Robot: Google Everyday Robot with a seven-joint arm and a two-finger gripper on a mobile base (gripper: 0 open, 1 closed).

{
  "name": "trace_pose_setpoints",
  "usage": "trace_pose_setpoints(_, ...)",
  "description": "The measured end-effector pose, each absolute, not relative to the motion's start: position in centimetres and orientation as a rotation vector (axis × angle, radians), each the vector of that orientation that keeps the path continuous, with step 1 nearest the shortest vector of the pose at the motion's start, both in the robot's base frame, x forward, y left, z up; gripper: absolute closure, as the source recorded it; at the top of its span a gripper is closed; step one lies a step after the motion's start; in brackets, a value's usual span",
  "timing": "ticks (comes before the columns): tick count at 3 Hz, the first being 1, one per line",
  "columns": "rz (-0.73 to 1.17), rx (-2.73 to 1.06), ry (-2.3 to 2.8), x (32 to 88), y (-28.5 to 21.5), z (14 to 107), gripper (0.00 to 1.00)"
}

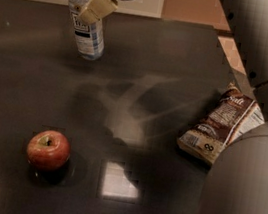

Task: Pick blue plastic bottle

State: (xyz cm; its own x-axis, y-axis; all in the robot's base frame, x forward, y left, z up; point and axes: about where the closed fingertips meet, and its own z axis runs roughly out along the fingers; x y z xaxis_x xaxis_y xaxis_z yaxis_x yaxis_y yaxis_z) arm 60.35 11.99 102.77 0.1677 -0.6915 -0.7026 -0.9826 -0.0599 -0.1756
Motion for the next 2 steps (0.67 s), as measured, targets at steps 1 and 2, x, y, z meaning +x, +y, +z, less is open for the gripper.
trace_pose_setpoints(1,0.603,-1.844,1.519,59.43,11.02,104.98,1.0)
trace_pose_setpoints(2,0.603,-1.844,1.519,59.43,11.02,104.97,1.0)
